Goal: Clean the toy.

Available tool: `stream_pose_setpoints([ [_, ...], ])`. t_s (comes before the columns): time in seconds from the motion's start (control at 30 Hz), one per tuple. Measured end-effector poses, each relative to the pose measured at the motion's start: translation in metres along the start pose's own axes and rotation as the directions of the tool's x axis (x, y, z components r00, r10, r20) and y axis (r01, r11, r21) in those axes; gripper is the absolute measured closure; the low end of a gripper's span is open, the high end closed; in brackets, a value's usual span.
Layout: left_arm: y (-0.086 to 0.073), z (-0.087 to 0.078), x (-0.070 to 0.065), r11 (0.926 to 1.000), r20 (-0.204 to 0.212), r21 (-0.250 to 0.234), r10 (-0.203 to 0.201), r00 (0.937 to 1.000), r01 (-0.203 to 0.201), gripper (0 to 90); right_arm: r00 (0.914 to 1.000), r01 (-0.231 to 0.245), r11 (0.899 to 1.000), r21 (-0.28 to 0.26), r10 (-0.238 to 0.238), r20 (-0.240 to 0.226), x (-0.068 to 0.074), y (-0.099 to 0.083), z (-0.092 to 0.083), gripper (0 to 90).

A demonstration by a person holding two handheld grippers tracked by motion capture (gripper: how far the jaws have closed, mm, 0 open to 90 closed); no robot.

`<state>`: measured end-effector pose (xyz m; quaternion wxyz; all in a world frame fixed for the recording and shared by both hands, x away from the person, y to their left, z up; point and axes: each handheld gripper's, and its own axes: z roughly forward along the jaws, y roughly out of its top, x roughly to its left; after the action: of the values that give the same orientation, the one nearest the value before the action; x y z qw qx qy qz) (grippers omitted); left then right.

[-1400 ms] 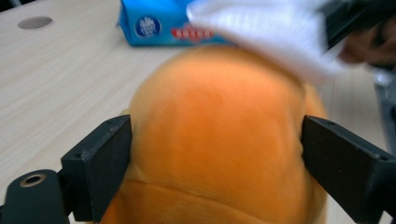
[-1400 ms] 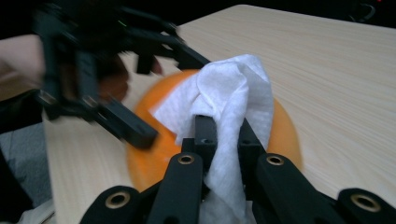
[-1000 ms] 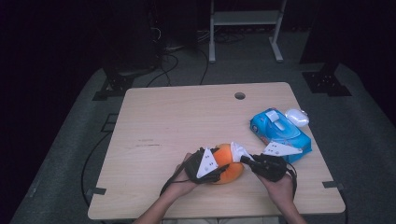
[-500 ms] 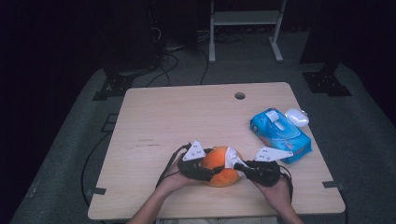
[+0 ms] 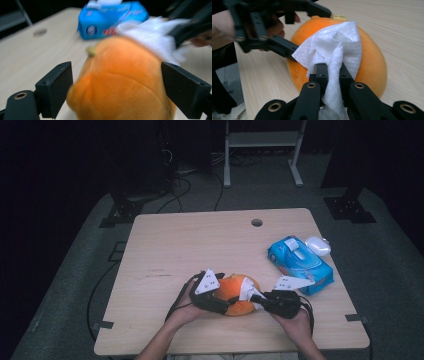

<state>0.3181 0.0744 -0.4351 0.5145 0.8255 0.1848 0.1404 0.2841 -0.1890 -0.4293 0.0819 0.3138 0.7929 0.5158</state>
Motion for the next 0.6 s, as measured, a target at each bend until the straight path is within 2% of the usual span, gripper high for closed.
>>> stream_pose_setpoints([
  [0.1, 0.0, -0.002, -0.007, 0.9981, 0.008, -0.005, 0.061, 0.9981, -0.061, 28.8, 0.9986, 0.05, 0.999, -0.012, -0.05, 0.019, 0.006, 0.006, -0.001, 83.1],
  [0.13, 0.002, -0.002, -0.009, 0.9969, 0.008, 0.001, 0.079, 0.9969, -0.079, 30.1, 0.9991, 0.04, 0.999, -0.026, -0.039, 0.017, 0.005, 0.007, -0.002, 83.2],
  [0.23, 0.005, -0.003, -0.012, 0.9956, 0.03, 0.003, 0.094, 0.9952, -0.094, 31.0, 0.9995, 0.01, 1.0, -0.026, -0.009, 0.029, -0.003, 0.005, -0.004, 83.4],
  [0.33, 0.005, -0.005, -0.007, 0.9968, 0.051, 0.0, 0.08, 0.9955, -0.08, 27.3, 0.9983, -0.014, 1.0, -0.024, 0.015, 0.057, -0.012, 0.0, -0.008, 83.3],
  [0.4, 0.005, -0.005, -0.001, 0.9997, 0.049, 0.01, 0.02, 0.9986, -0.021, 20.0, 0.9976, -0.027, 1.0, -0.017, 0.028, 0.063, -0.016, -0.002, -0.009, 83.3],
  [0.47, 0.003, -0.004, 0.001, 0.9997, 0.044, 0.024, 0.001, 0.999, -0.002, 16.5, 0.9977, -0.029, 1.0, -0.009, 0.03, 0.062, -0.015, -0.004, -0.007, 83.3],
  [0.53, 0.001, -0.002, -0.002, 0.9994, 0.034, 0.028, 0.021, 0.9992, -0.022, 19.0, 0.998, -0.012, 1.0, -0.011, 0.012, 0.063, -0.008, 0.0, -0.006, 83.3],
  [0.6, 0.003, -0.001, -0.01, 0.998, 0.034, 0.026, 0.057, 0.9978, -0.058, 23.6, 0.9983, 0.032, 0.999, -0.026, -0.031, 0.049, 0.003, 0.005, -0.004, 83.2],
])
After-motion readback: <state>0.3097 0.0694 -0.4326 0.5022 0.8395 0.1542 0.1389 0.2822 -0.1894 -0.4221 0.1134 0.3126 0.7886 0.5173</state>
